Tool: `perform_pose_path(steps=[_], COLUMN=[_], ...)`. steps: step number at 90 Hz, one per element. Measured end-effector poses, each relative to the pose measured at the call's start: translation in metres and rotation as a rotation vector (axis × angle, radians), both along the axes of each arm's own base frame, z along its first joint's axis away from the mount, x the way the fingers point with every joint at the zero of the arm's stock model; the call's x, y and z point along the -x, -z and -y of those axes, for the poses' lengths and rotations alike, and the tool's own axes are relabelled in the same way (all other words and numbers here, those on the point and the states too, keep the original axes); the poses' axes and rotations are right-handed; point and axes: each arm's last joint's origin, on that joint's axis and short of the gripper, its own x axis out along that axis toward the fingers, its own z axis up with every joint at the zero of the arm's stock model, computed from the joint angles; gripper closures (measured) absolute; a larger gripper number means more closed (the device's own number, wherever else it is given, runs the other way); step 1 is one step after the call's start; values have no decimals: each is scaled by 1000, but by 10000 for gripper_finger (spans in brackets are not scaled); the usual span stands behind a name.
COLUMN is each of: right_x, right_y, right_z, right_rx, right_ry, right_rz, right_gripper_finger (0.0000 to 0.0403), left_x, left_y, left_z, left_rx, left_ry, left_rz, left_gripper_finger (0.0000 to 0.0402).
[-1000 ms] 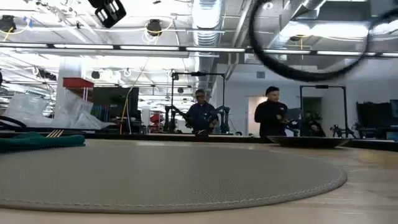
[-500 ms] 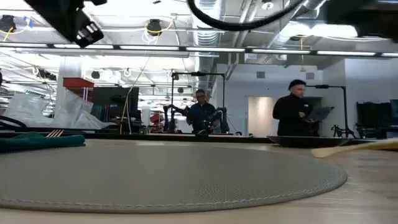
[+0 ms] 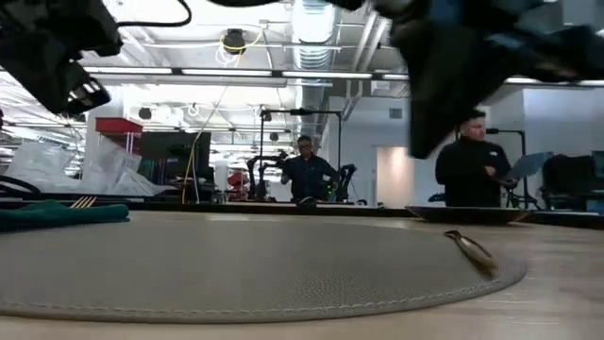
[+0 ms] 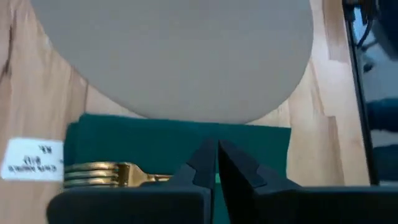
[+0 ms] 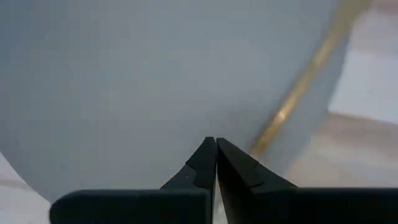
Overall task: Set table place
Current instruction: Put the gold table knife on the gray table placemat
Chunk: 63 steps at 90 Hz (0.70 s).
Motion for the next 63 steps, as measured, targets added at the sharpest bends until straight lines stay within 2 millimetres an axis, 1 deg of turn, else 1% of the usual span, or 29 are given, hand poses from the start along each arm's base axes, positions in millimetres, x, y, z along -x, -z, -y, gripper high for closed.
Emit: perform_pose_path(steps=[5,10,20,27,34,41,48,56,63], right_x=[-2,1,19,32,34,28,20,16,17], right_y=[0,1,1,-1,-3,-2,3,12,17], right_z=[7,12,14,12,6,-3,-10,-13,-13], right_rx=[-7,0,64,76,11,-64,-130,-139,-145], right_ry=[-4,14,88,115,107,121,165,210,236], right_rz=[-27,-82,-210,-302,-310,-236,-153,-131,-156], right_gripper_finger=[403,403,401,390,364,329,292,253,230], left_x=[3,6,8,6,6,5,5,5,5], left_y=[-3,-5,-9,-11,-12,-11,-11,-11,-11], left_z=[0,0,-1,-1,-1,0,0,0,0], left_rx=[18,42,75,79,89,91,91,90,90], left_ry=[-21,-50,-81,-83,-97,-100,-100,-101,-101], left_rz=[24,39,92,122,124,121,121,121,121], left_gripper_finger=[401,401,401,401,401,401,401,401,401])
